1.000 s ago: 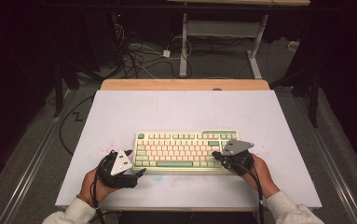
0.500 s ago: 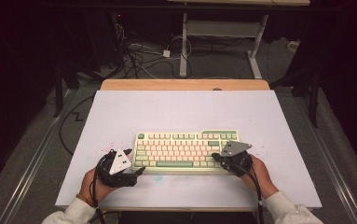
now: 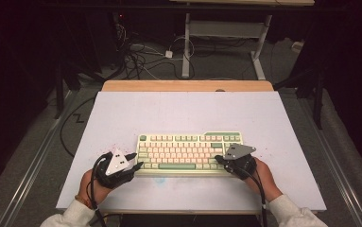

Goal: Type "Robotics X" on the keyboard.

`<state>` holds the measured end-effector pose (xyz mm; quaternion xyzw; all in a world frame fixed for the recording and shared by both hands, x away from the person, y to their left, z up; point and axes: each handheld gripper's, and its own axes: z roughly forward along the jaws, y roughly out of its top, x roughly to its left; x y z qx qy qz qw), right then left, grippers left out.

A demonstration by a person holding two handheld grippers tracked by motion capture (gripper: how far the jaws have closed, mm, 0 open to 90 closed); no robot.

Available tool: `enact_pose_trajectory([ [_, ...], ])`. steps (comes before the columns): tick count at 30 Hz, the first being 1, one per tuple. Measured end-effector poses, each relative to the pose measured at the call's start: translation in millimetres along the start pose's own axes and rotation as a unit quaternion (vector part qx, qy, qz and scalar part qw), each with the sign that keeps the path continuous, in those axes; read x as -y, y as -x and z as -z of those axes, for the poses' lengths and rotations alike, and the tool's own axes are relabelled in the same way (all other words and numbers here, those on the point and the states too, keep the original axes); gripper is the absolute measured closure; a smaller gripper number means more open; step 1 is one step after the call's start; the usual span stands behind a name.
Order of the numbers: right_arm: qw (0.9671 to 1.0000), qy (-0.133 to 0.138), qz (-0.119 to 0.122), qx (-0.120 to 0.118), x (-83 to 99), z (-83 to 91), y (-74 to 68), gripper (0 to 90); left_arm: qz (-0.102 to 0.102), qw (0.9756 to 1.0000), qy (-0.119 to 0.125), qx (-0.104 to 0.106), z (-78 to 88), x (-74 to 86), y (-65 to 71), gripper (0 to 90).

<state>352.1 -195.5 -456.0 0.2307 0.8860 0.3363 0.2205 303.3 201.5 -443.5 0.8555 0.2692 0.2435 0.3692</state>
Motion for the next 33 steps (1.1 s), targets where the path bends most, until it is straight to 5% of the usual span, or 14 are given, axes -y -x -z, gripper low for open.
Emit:
enact_pose_trajectory([
  [7, 1.0, 0.001, 0.003, 0.002, 0.2, 0.3, -0.6, 90.0, 0.001, 1.0, 0.001, -0.001, 4.4, -1.6, -2.0, 87.3],
  [24, 1.0, 0.001, 0.005, 0.007, 0.8, 0.8, -2.2, 90.0, -0.008, 0.9991, -0.042, -0.002, 2.6, -10.1, -7.8, 87.3],
  [33, 0.9999, 0.002, 0.007, 0.008, 0.8, 0.7, -2.1, 90.0, -0.015, 0.9981, -0.053, 0.027, -12.5, -29.6, -10.1, 87.3],
])
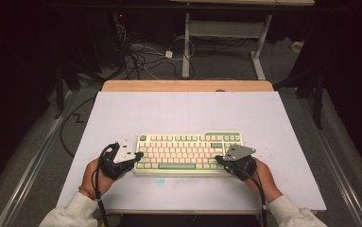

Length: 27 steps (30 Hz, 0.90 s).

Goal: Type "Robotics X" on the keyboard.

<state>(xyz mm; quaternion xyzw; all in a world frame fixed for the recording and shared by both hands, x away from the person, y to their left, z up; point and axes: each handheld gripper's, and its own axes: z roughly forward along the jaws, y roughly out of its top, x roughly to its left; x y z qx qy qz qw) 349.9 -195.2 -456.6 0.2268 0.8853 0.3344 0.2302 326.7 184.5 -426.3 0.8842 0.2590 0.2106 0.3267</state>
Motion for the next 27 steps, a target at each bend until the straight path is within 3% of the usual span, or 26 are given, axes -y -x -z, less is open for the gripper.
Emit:
enact_pose_trajectory([
  [12, 1.0, 0.001, 0.001, 0.0, 0.1, -0.4, -0.1, 90.0, -0.019, 0.9991, -0.018, 0.034, -28.0, -20.3, 2.0, 87.4],
  [19, 1.0, 0.002, 0.003, 0.001, 0.2, -0.7, -0.1, 90.0, -0.025, 0.998, -0.036, 0.045, -43.4, -26.2, 3.2, 87.3],
  [27, 1.0, 0.002, 0.002, 0.001, 0.2, -0.8, -0.1, 90.0, -0.025, 0.9975, -0.04, 0.053, -53.6, -29.1, 5.1, 87.3],
])
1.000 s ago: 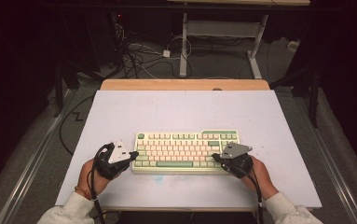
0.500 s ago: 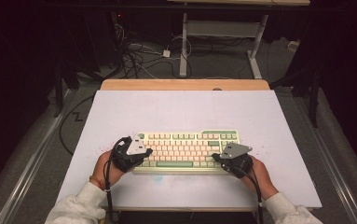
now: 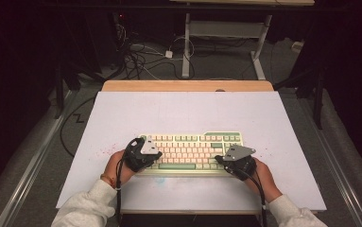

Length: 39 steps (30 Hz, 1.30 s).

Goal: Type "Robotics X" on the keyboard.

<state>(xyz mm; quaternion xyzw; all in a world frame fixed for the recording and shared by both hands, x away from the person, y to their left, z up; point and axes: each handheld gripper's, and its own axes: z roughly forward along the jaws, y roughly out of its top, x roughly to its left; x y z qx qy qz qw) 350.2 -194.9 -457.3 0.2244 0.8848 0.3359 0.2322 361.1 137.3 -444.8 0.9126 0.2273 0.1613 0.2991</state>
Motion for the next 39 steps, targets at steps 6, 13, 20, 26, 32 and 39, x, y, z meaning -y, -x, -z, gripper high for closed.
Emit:
enact_pose_trajectory([
  [6, 1.0, -0.001, 0.001, 0.002, -0.1, 0.2, -0.5, 90.0, -0.002, 1.0, 0.001, 0.005, -0.2, -1.1, 1.5, 87.3],
  [13, 1.0, -0.003, 0.006, 0.003, -0.4, 0.3, -0.7, 90.0, -0.008, 0.9999, -0.005, 0.008, -1.9, -1.3, 4.6, 87.3],
  [20, 0.9999, -0.003, 0.008, 0.007, -0.9, 0.3, -2.3, 90.0, -0.01, 0.9999, -0.006, 0.004, -3.7, -0.4, 5.8, 87.3],
  [26, 0.9998, 0.005, 0.015, 0.011, -2.9, 4.0, -2.7, 90.0, -0.013, 0.9997, 0.014, -0.017, 7.3, -1.6, 4.7, 87.3],
  [32, 0.9996, 0.021, 0.011, 0.014, -5.7, 10.1, -2.6, 90.0, -0.013, 0.999, 0.034, -0.027, 11.8, -1.0, 4.0, 87.2],
  [39, 0.9992, 0.037, -0.002, 0.016, -6.9, 14.9, 0.0, 89.4, -0.005, 0.9972, 0.061, -0.043, 13.8, 0.9, 3.7, 86.9],
])
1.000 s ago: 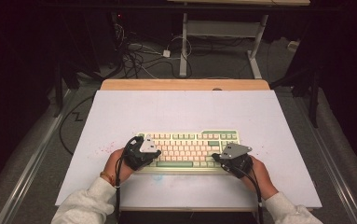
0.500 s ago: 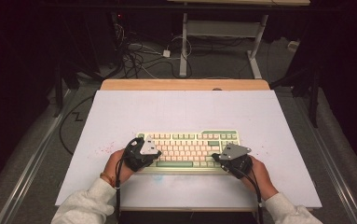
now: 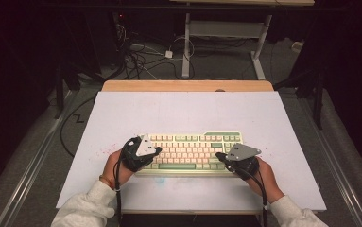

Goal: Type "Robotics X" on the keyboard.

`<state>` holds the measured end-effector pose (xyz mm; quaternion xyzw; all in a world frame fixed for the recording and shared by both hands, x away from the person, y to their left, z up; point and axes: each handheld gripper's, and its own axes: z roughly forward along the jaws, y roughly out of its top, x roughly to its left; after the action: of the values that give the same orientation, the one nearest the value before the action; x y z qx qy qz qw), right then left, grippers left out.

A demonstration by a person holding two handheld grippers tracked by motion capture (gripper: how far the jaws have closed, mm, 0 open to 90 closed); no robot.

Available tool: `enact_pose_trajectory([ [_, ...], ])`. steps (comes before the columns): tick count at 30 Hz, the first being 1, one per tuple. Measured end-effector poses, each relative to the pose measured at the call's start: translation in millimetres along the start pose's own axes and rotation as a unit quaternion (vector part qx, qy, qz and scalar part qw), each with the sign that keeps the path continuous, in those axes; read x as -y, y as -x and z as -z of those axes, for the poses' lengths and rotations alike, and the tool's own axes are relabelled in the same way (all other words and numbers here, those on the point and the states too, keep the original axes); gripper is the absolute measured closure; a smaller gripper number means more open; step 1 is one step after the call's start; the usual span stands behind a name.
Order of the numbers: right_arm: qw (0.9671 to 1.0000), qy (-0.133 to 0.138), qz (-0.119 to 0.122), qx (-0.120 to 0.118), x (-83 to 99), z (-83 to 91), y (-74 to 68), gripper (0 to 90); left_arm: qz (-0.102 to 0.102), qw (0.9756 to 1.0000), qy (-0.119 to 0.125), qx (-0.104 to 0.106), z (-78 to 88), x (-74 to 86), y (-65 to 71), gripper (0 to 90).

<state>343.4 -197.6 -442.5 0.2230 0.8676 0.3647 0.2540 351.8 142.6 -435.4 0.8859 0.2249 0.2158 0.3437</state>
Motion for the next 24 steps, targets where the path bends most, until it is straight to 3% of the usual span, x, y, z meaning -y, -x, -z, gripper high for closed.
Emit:
enact_pose_trajectory([
  [9, 0.9998, 0.015, -0.01, 0.011, -1.5, 5.7, 4.3, 83.0, -0.001, 0.9998, 0.019, -0.009, 1.4, 1.6, 1.1, 80.2],
  [16, 0.9993, 0.025, -0.019, 0.018, -1.7, 6.4, 5.5, 71.3, -0.001, 0.9996, 0.018, -0.02, -2.3, 0.9, 2.5, 64.0],
  [20, 0.9991, 0.028, -0.022, 0.023, -1.7, 6.0, 6.0, 59.3, 0.003, 0.9996, 0.022, -0.018, -2.9, 0.7, 2.4, 51.4],
  [24, 0.9987, 0.033, -0.026, 0.027, -1.6, 5.4, 5.5, 47.1, 0.013, 0.9988, 0.031, -0.036, -2.9, 1.3, 4.3, 35.5],
])
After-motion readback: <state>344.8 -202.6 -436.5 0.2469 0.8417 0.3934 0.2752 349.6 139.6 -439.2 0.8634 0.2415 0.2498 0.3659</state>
